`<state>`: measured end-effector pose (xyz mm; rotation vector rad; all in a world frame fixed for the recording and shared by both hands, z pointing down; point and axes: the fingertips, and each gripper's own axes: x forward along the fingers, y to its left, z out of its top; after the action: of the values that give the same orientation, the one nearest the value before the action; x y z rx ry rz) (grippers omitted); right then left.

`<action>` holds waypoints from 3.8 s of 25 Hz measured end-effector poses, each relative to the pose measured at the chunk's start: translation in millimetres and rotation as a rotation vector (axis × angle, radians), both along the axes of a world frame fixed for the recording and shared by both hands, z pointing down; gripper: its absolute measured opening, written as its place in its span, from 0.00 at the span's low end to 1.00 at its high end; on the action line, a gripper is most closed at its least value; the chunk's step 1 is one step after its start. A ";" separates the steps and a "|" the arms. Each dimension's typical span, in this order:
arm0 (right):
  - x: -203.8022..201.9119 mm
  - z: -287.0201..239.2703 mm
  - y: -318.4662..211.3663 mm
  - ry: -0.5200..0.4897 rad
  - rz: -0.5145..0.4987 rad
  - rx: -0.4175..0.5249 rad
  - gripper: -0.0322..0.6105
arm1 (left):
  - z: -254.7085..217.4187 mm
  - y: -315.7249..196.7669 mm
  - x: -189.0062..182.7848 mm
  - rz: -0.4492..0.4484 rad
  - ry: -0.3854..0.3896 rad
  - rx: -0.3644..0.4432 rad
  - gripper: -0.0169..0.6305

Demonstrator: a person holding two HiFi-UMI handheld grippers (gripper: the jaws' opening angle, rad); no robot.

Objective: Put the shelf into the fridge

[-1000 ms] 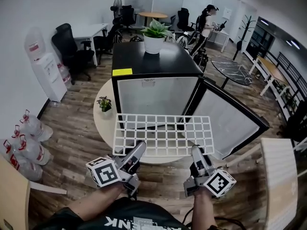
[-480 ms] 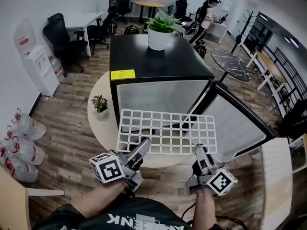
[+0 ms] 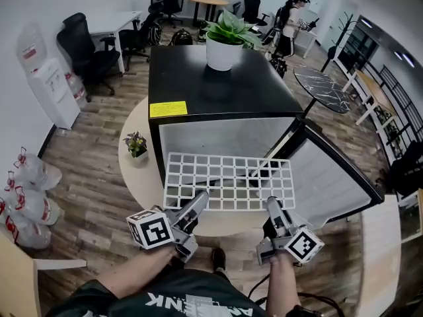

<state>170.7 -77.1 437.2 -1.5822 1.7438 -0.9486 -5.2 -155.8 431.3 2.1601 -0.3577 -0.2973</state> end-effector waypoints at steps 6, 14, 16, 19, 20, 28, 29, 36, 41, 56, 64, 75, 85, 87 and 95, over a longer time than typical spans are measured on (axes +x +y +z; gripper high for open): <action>17.5 4.1 -26.8 -0.008 -0.101 -0.009 0.25 | 5.6 -12.7 14.4 -0.070 -0.020 -0.032 0.15; 46.4 36.6 -48.8 0.172 -0.186 -0.180 0.25 | 16.3 -22.1 13.4 -0.192 -0.052 -0.053 0.15; 48.5 38.0 -53.1 0.186 -0.214 -0.179 0.25 | 19.4 -22.3 14.7 -0.210 -0.063 -0.057 0.15; 50.7 38.0 -59.8 0.191 -0.245 -0.165 0.25 | 21.1 -23.7 16.9 -0.235 -0.060 -0.061 0.15; 52.0 38.0 -61.4 0.196 -0.251 -0.165 0.25 | 21.4 -24.2 17.4 -0.242 -0.061 -0.061 0.15; 57.2 44.4 -74.4 0.208 -0.277 -0.163 0.25 | 30.6 -31.2 20.8 -0.263 -0.065 -0.080 0.15; 57.1 44.6 -76.5 0.209 -0.280 -0.162 0.25 | 30.6 -31.9 22.2 -0.260 -0.058 -0.087 0.15; 56.8 41.9 -88.2 0.210 -0.296 -0.153 0.25 | 32.7 -42.6 26.5 -0.250 -0.035 -0.116 0.15; 53.8 45.6 -95.6 0.189 -0.298 -0.156 0.25 | 35.6 -47.1 24.4 -0.255 -0.017 -0.142 0.14; 54.9 36.7 -121.1 0.249 -0.308 -0.123 0.25 | 38.3 -71.5 28.7 -0.254 0.002 -0.150 0.14; 56.3 38.9 -129.8 0.245 -0.312 -0.131 0.24 | 40.8 -75.0 28.5 -0.287 -0.029 -0.088 0.17; 55.8 40.7 -129.9 0.237 -0.317 -0.127 0.24 | 41.3 -57.0 9.8 -0.385 -0.106 0.025 0.19; 53.4 44.2 -153.5 0.200 -0.313 -0.104 0.23 | 45.4 -87.2 8.4 -0.396 -0.140 -0.006 0.17; 49.4 43.1 -161.5 0.161 -0.312 -0.091 0.24 | 44.4 -95.5 7.7 -0.401 -0.142 -0.005 0.17; 38.8 39.9 -175.7 0.103 -0.319 -0.034 0.26 | 43.4 -111.5 13.1 -0.367 -0.115 -0.055 0.17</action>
<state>209.5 -252.9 477.1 -1.4204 2.1062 -1.0651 8.0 -267.3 474.6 2.0547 -0.8220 -0.3640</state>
